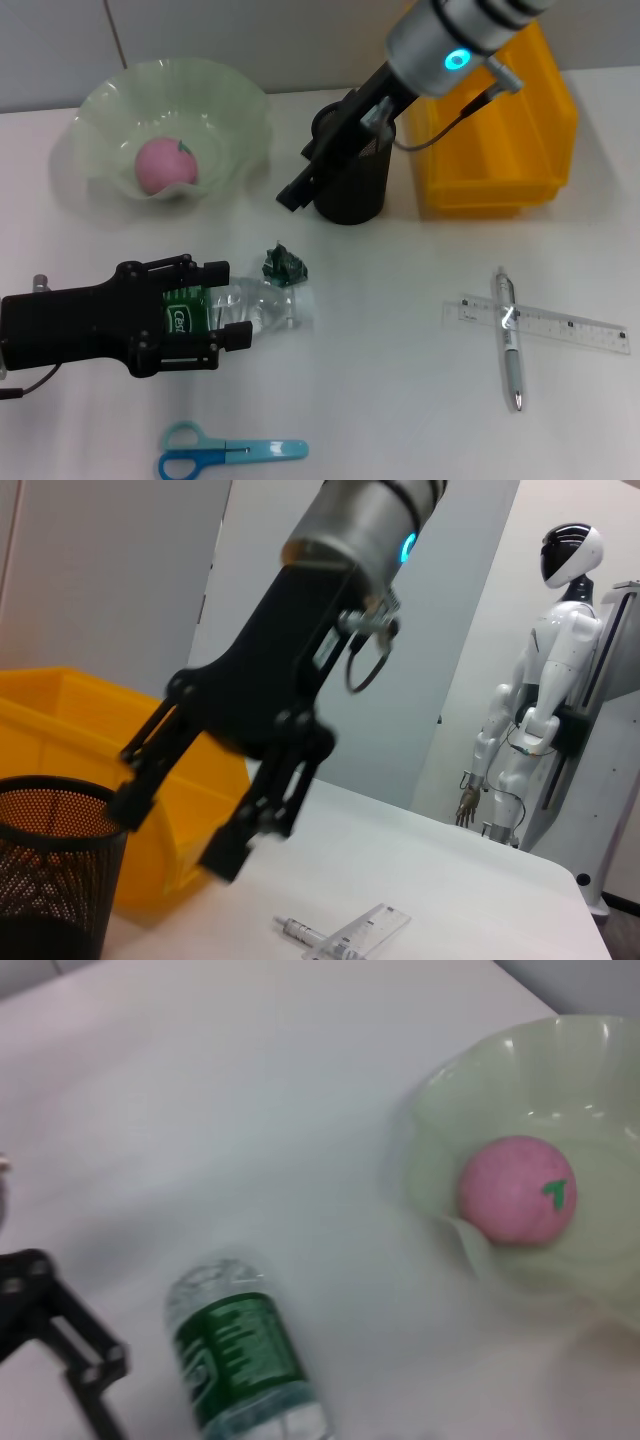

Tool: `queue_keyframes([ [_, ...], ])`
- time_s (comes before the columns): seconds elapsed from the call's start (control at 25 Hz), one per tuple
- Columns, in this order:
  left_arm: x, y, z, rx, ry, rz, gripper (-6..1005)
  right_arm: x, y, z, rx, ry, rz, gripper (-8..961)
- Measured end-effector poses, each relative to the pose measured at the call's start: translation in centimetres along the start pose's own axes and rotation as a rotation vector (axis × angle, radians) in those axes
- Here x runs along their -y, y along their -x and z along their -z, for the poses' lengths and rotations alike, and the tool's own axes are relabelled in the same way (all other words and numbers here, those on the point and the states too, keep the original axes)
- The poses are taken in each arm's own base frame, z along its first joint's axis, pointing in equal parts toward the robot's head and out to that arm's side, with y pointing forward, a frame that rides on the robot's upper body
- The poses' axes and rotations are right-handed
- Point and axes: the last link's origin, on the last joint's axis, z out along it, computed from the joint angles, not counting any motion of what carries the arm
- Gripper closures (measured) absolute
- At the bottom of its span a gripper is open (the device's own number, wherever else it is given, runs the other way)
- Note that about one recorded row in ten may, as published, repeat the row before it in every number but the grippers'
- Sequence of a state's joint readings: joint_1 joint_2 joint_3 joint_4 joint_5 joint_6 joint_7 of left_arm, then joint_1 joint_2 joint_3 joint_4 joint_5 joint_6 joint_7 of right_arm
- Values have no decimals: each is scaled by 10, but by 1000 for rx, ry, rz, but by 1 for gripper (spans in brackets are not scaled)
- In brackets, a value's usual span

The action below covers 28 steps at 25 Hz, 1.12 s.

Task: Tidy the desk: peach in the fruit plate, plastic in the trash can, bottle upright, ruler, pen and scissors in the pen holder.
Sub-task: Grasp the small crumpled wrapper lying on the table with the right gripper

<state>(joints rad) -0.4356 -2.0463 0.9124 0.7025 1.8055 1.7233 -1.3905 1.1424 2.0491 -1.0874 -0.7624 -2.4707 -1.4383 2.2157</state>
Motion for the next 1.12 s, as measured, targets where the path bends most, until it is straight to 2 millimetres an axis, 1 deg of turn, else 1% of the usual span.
queue_keyframes([
  [0.2, 0, 2, 0, 11, -2, 7, 161, -5, -1, -27, -35, -33, 32, 177],
  [0.36, 0, 6, 5, 19, -13, 17, 161, -5, -7, -42, -37, -49, 30, 177],
  [0.4, 0, 6, 5, 19, -13, 17, 161, -5, -7, -42, -37, -49, 30, 177],
  [0.44, 0, 6, 6, 19, -15, 19, 161, -4, -10, -48, -29, -41, 19, 177],
  [0.68, -1, 11, 12, 28, -27, 27, 162, -5, -17, -55, -24, -30, 5, 177],
  [0.92, -1, 11, 12, 28, -27, 27, 162, -8, -23, -66, -18, -26, -5, 177],
  [0.96, -1, 12, 16, 31, -35, 28, 162, -8, -24, -68, -17, -29, -5, 177],
  [1.12, -2, 13, 15, 36, -29, 31, 162, -7, -26, -73, 10, -46, -27, 177],
])
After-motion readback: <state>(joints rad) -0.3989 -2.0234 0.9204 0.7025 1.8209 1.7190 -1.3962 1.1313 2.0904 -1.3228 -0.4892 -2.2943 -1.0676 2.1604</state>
